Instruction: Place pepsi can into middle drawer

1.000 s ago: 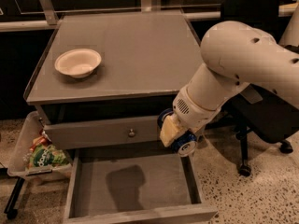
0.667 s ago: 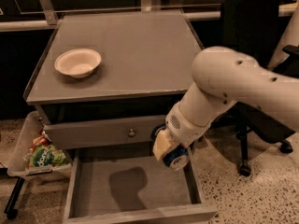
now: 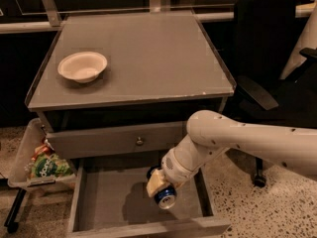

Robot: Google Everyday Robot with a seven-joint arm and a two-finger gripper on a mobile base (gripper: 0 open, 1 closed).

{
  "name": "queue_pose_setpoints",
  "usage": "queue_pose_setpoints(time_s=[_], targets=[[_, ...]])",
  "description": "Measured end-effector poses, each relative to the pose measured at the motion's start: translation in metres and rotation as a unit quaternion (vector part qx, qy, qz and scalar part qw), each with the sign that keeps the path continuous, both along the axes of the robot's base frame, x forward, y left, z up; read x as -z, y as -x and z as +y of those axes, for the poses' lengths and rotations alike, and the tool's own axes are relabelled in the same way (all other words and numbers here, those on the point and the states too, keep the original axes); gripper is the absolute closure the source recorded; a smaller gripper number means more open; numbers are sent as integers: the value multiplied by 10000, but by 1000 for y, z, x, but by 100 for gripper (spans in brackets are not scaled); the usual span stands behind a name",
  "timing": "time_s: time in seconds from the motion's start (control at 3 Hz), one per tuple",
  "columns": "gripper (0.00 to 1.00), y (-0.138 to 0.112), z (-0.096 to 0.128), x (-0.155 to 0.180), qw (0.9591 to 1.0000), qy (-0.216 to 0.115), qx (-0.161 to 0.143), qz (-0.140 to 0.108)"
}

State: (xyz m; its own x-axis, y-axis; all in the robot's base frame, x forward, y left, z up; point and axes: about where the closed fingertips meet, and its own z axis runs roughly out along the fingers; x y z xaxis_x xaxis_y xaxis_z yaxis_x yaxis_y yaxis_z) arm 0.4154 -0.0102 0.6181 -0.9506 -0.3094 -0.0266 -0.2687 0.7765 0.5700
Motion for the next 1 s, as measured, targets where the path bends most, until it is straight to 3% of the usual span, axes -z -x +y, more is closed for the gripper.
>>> queue_pose_setpoints(time_s=[0.33,1.0], targets=[[100,0,0,0,10000,0,0,0],[100,-41,36,65,9973,-610,396,36]])
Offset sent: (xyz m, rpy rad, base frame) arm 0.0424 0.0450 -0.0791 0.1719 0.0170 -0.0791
